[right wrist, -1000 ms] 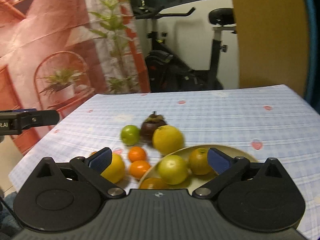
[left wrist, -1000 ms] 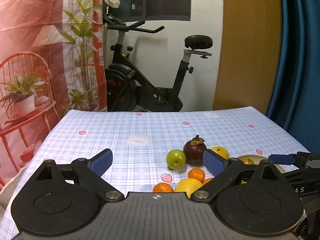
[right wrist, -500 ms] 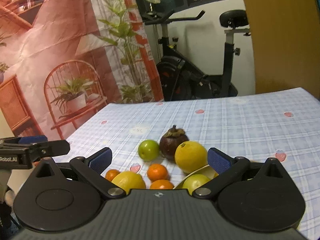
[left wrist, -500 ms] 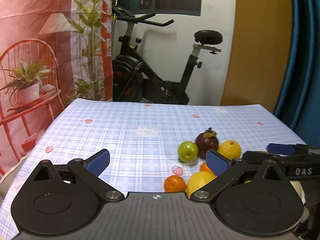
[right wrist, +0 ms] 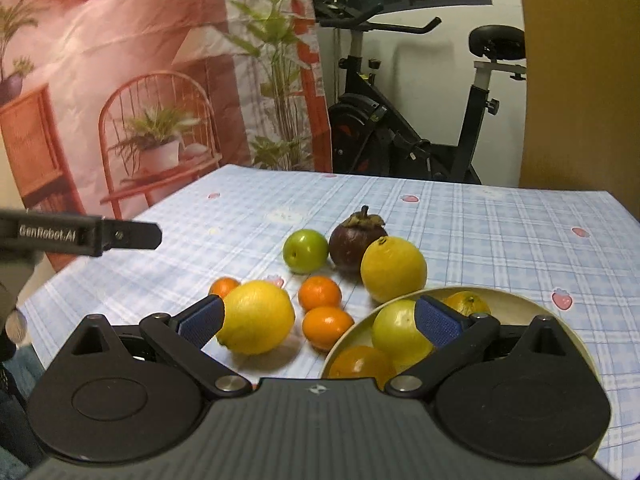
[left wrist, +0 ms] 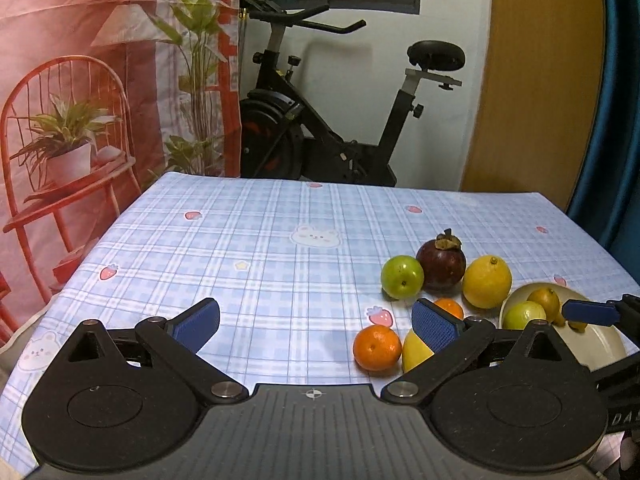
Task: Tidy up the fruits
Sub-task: 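Move the left tool toward the large yellow lemon beside the plate, then close the left tool around the yellow lemon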
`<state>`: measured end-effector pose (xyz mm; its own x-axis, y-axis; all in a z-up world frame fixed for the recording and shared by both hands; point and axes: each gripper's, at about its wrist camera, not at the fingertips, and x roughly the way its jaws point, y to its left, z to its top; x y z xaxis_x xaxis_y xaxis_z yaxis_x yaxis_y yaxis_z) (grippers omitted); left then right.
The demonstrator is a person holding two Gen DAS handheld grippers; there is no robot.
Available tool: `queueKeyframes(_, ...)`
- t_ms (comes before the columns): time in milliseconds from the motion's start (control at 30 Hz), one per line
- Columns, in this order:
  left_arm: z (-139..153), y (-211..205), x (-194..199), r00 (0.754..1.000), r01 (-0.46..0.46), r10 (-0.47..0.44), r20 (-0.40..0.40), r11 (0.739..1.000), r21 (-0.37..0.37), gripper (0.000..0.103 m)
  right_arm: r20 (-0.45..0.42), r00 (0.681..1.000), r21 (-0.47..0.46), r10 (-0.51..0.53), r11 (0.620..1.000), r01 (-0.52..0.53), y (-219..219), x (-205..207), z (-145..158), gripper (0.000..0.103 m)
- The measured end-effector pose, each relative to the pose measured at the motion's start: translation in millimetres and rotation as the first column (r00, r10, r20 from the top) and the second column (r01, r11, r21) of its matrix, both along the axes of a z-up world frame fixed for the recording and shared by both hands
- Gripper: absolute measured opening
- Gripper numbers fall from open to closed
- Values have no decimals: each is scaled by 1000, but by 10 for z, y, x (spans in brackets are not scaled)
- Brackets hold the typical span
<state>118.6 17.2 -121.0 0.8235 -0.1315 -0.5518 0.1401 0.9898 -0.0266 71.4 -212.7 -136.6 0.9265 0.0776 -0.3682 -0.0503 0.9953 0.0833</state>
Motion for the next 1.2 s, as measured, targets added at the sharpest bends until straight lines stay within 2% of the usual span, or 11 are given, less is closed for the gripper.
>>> queueKeyframes(167,0,0,6,999,2,-2,-35,1000,-1,103,-26,999,-3,27,1000,-27,30,25,-34,103)
queueKeyframes(400,9,-31,-14,999,1,0,-34,1000,17,103,-29,999,2,16,1000,-16,10,0,-39,103)
queueKeyframes(833,-56,-87,29,996,26,-24,-84,999,23,103,-60,998,-36,5,999,-7,4,-4,-73,103)
queueKeyframes(967,-68,-56,56,995,17,-16,-102,1000,5,102,-60,998,-48,28,998,-30,21,-6,-76,103)
queueKeyframes(1067,-59,-48,68,996,8,-7,-87,1000,9,99,-48,997,-66,55,996,-58,66,-3,-53,103)
queueKeyframes(1200,-73,-98,113,994,58,-59,-95,998,-14,95,-39,992,-116,121,985,-125,174,74,-8,103)
